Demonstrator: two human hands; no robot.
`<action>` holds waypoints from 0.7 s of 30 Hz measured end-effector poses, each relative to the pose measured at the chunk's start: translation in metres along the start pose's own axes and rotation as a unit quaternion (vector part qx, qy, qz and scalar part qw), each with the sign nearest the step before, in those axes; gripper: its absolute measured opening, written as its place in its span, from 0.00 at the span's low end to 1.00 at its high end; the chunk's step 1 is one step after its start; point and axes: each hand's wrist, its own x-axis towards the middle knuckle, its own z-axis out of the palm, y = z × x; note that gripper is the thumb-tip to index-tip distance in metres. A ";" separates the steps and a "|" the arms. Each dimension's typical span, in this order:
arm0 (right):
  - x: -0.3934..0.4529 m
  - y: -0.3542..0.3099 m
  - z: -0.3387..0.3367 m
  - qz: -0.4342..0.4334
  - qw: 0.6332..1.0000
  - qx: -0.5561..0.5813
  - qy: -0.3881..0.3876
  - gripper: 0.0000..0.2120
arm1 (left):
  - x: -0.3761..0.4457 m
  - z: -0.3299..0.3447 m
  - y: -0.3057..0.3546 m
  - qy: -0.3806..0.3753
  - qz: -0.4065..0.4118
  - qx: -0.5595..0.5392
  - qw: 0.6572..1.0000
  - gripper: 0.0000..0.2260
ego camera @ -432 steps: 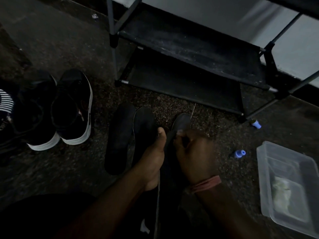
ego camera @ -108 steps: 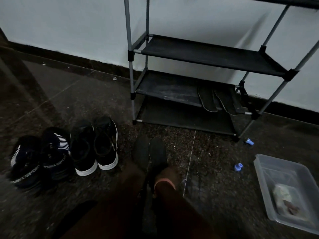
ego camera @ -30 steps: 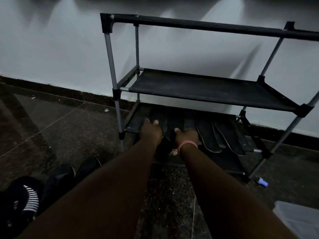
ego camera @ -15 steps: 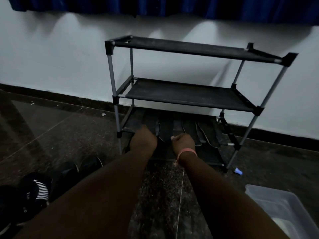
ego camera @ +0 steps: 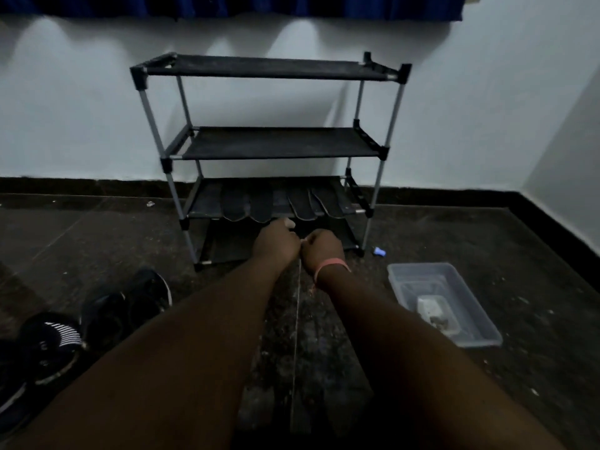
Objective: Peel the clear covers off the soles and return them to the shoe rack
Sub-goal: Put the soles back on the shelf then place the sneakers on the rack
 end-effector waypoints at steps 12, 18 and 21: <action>0.011 0.175 -0.034 0.076 0.981 -0.176 -0.041 0.13 | -0.018 0.155 -0.029 -0.123 -0.043 -0.002 0.991 0.11; 0.074 0.213 -0.031 0.079 0.973 -0.209 -0.055 0.13 | 0.021 0.216 -0.027 -0.151 -0.048 -0.001 0.987 0.14; 0.116 0.224 -0.037 0.071 0.975 -0.207 -0.040 0.12 | 0.039 0.248 -0.018 -0.169 -0.037 -0.016 0.985 0.18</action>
